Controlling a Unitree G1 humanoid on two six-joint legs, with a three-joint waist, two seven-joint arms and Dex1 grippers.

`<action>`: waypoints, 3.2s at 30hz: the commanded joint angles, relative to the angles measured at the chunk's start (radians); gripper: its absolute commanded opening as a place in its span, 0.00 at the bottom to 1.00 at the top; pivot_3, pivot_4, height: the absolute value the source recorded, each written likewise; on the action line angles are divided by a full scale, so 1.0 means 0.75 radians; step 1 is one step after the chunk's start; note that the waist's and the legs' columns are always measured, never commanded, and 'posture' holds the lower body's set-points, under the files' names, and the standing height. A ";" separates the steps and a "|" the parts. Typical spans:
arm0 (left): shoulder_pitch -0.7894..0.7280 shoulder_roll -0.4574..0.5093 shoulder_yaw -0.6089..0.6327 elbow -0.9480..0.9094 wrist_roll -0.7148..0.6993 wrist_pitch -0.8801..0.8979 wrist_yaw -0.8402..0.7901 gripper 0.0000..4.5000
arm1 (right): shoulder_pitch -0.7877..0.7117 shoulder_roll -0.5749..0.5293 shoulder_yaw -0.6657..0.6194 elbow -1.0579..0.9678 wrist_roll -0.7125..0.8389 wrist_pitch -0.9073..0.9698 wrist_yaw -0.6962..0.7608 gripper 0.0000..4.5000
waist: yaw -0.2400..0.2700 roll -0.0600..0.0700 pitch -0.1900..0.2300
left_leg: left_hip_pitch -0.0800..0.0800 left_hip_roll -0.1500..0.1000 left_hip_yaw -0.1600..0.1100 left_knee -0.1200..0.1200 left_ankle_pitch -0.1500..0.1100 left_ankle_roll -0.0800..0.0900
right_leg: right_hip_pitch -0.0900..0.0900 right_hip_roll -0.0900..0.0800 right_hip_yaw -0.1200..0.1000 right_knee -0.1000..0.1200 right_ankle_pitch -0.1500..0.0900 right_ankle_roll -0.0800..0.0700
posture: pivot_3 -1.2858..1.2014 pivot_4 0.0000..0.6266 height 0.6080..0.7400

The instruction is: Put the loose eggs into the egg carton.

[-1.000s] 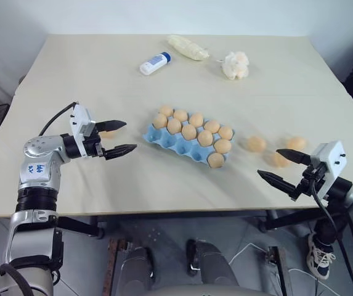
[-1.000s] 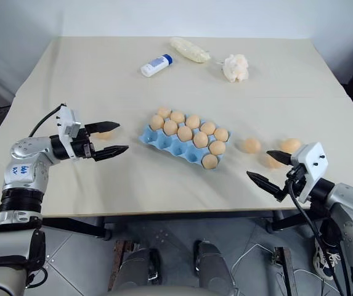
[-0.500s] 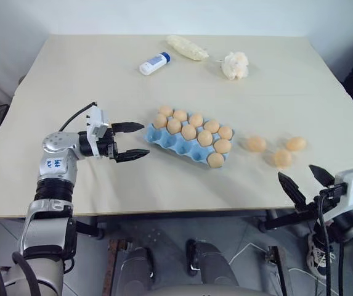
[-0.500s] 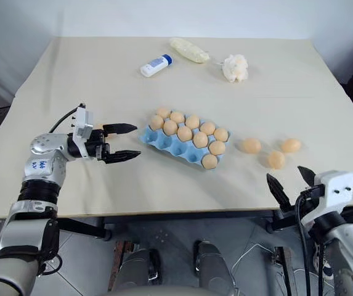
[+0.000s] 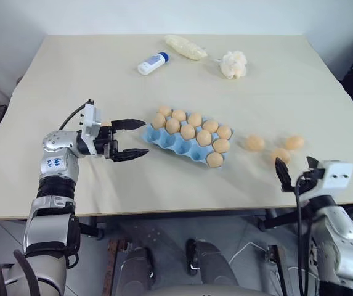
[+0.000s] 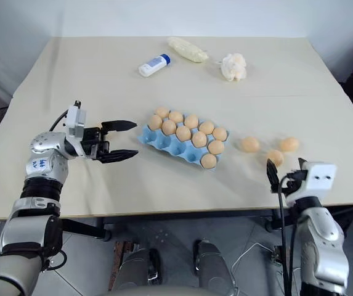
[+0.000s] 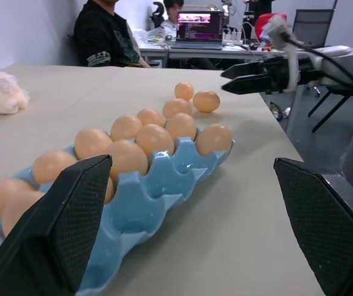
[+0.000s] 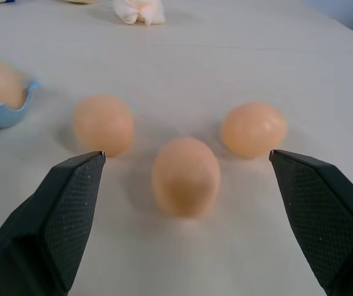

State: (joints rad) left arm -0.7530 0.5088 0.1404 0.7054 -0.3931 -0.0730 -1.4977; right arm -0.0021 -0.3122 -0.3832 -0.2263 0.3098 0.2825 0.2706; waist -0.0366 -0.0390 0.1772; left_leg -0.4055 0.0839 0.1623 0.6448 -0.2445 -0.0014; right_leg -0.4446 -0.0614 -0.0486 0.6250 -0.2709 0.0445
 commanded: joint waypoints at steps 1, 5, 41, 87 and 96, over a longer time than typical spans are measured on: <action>0.035 0.025 0.036 -0.104 -0.042 0.007 0.018 1.00 | -0.111 -0.026 0.031 0.069 -0.066 -0.026 -0.062 1.00 | 0.001 0.000 0.000 | 0.000 0.000 0.000 0.000 0.000 0.000 | 0.000 0.000 0.000 0.001 0.001 0.001 | 0.52 0.24 1.00; 0.084 0.039 0.053 -0.177 -0.058 0.028 0.050 1.00 | -0.198 -0.033 0.062 0.173 -0.111 -0.037 -0.077 1.00 | 0.004 0.001 0.000 | 0.000 0.001 -0.003 -0.001 0.000 -0.001 | 0.000 0.000 0.000 0.003 0.001 0.001 | 0.52 0.24 1.00; 0.180 0.075 0.090 -0.276 -0.087 0.050 0.145 1.00 | -0.100 -0.044 0.088 -0.262 0.028 0.248 -0.071 0.33 | 0.000 0.002 0.001 | 0.000 0.002 -0.002 -0.002 -0.001 -0.001 | 0.000 0.000 -0.001 0.002 0.001 0.002 | 0.52 0.24 1.00; 0.252 0.148 0.134 -0.258 -0.120 -0.018 0.091 1.00 | -0.601 -0.216 0.585 -0.233 0.102 0.606 0.367 1.00 | 0.007 0.002 0.001 | -0.001 0.003 -0.002 -0.013 -0.002 -0.003 | -0.004 0.000 -0.004 -0.003 -0.001 -0.002 | 0.52 0.24 1.00; 0.230 0.137 0.114 -0.195 -0.105 -0.042 0.050 1.00 | -0.320 -0.378 0.093 -0.469 0.361 0.660 0.444 1.00 | 0.020 0.002 0.001 | -0.001 0.001 -0.003 -0.015 -0.002 -0.003 | -0.003 0.000 -0.005 -0.007 -0.001 -0.001 | 0.52 0.24 1.00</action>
State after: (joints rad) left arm -0.5672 0.6065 0.2192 0.5581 -0.4668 -0.0884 -1.4495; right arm -0.2610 -0.5714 -0.2374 -0.5274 0.5504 0.7859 0.5816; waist -0.0216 -0.0378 0.1780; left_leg -0.4064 0.0844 0.1602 0.6324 -0.2458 -0.0033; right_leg -0.4466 -0.0616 -0.0528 0.6192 -0.2718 0.0437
